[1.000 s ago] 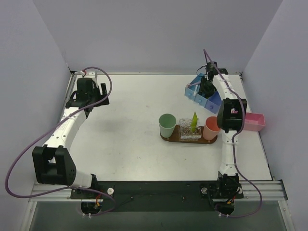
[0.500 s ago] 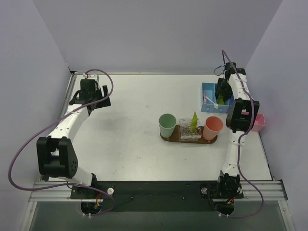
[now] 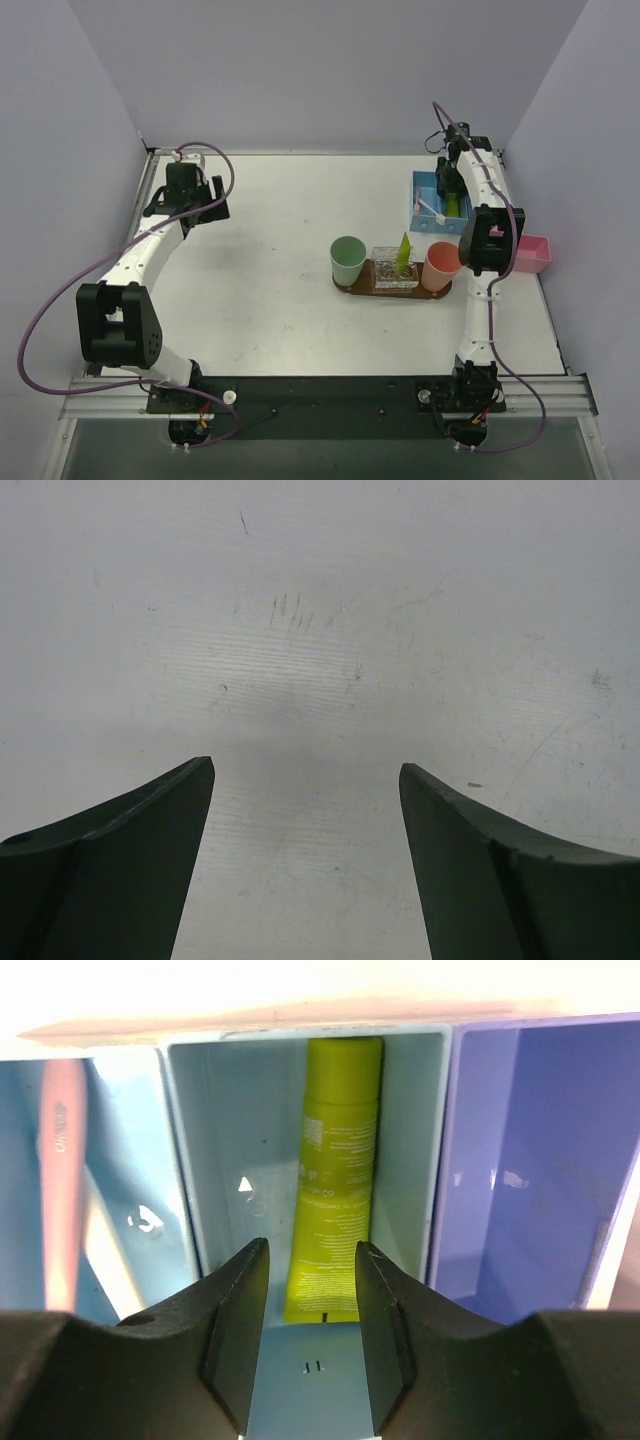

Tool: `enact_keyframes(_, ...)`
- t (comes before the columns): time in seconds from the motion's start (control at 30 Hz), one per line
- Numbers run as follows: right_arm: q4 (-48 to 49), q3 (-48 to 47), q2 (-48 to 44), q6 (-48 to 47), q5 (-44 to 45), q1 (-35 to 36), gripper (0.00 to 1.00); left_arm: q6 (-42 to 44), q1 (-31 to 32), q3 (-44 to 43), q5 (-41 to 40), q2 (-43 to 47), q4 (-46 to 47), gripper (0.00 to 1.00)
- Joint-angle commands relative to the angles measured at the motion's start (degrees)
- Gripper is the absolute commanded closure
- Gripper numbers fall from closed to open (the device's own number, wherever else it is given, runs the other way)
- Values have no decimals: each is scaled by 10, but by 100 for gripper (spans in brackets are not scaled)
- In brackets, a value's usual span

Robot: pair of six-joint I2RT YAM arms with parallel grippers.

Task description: Prepare toiletry sets of a toothbrush and toothpaste on the tray

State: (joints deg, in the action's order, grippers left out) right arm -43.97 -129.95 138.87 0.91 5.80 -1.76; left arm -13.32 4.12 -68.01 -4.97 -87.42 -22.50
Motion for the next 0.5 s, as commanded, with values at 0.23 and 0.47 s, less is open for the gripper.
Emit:
enact_keyframes(0.23,-7,20,21,15,41,-5,65,-8,-9,-35,6,6,16,14)
enact_keyframes(0.47,-12,44,32,42,6,-9,63,-8,-10,-38,6,5,17,14)
